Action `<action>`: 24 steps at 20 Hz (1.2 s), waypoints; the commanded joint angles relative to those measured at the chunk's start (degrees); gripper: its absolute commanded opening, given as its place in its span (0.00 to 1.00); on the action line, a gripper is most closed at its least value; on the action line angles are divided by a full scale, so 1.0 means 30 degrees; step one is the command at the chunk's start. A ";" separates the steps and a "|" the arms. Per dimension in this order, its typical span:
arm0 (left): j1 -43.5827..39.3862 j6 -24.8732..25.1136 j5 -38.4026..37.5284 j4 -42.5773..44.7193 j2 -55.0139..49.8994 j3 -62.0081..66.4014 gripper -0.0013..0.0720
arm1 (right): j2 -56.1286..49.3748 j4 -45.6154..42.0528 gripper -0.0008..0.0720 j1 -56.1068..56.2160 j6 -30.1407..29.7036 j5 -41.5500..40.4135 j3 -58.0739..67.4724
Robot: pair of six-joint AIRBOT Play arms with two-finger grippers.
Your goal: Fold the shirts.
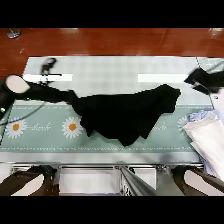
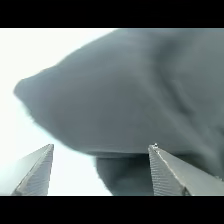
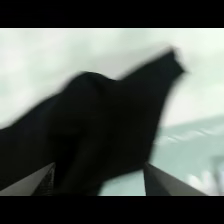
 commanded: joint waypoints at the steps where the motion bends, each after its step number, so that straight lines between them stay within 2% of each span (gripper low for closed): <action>1: 0.4189 0.0262 -0.1647 -0.4175 -0.0852 -0.1348 0.97 | 0.2681 -0.0954 0.87 -0.2222 -0.0291 -0.0262 -0.3716; 2: 0.4575 0.1705 -0.2047 -0.6929 -0.1341 -0.2688 0.97 | 0.3810 0.0138 0.87 -0.2193 -0.0401 -0.1144 -0.6084; 4: 0.4277 0.5872 -0.2783 -1.2495 -0.2492 -0.4481 0.97 | 0.5340 0.3490 0.87 -0.2193 -0.1931 -0.1953 -1.0149; 5: 0.3752 0.6994 -0.2878 -1.4316 -0.3228 -0.4656 0.97 | 0.5785 0.4823 0.86 -0.2193 -0.2586 -0.1960 -1.1730; 7: 0.2346 0.7329 -0.1902 -1.4753 -0.4743 -0.4167 0.97 | 0.6025 0.6492 0.86 -0.2193 -0.3614 -0.1734 -1.3784; 10: 0.0248 0.7308 -0.1596 -1.4746 -0.7257 -0.2222 0.97 | 0.6025 0.7257 0.86 -0.2193 -0.4269 -0.1690 -1.5132; 13: -0.1355 0.5799 -0.1785 -1.4134 -0.9289 0.0539 0.95 | 0.6018 0.7220 0.86 -0.1712 -0.4342 -0.1647 -1.5220; 14: -0.1647 0.4867 -0.2251 -1.3187 -0.9814 0.1472 0.63 | 0.5916 0.7206 0.86 -0.0940 -0.4277 -0.1698 -1.5220; 15: -0.1734 0.4852 -0.3177 -1.2291 -1.0295 0.2412 0.06 | 0.5661 0.7235 0.86 0.0226 -0.4022 -0.1902 -1.5220; 18: -0.1515 0.4860 -0.4736 -1.1242 -1.0455 0.4277 0.05 | 0.4299 0.7635 0.86 0.3781 -0.2739 -0.3461 -1.5212; 22: -0.1290 0.4867 -0.5617 -1.1045 -1.0316 0.5457 0.05 | 0.1770 1.0127 0.86 0.7439 -0.2776 -0.6011 -1.4389; 24: -0.1297 0.4867 -0.5676 -1.1052 -1.0316 0.5479 0.05 | 0.0131 1.0448 0.86 0.8590 -0.2754 -0.6579 -1.3267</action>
